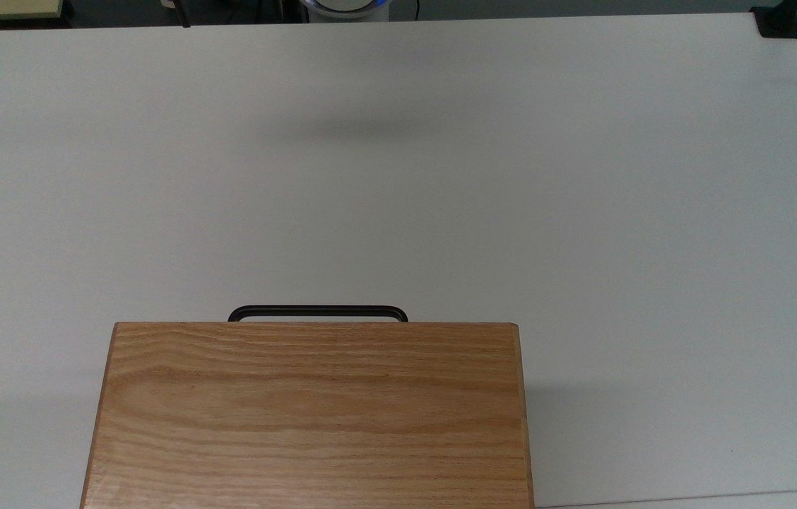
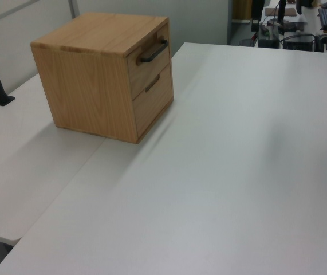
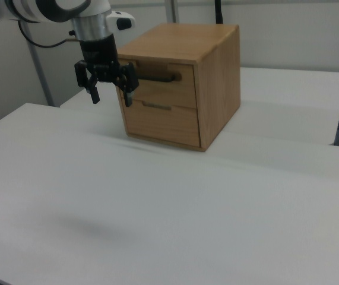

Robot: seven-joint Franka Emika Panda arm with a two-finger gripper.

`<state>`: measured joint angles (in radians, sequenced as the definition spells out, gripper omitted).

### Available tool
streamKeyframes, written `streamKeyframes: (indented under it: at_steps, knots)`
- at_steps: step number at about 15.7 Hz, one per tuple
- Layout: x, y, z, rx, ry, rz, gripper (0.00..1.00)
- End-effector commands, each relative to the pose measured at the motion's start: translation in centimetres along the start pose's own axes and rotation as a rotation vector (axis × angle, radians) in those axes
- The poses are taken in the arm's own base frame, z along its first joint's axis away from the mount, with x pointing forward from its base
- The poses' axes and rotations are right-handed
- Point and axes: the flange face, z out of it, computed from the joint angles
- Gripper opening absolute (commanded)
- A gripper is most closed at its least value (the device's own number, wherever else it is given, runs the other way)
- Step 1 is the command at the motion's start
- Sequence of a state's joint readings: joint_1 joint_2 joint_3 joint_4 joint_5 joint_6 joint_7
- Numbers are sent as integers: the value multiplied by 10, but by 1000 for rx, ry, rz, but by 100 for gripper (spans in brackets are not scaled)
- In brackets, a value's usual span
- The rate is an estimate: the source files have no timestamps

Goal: Open the drawer by sliding it
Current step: 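Move the gripper toward the black handle of the upper drawer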

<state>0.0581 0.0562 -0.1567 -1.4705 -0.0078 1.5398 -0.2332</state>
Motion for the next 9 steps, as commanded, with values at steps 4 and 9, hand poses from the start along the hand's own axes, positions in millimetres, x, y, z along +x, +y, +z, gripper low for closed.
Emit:
streamKeyframes:
  at_steps: [4, 9]
  knots:
    - [-10, -15, 9, 23, -34, 13, 100]
    - [-1, -26, 19, 16, -19, -19, 100]
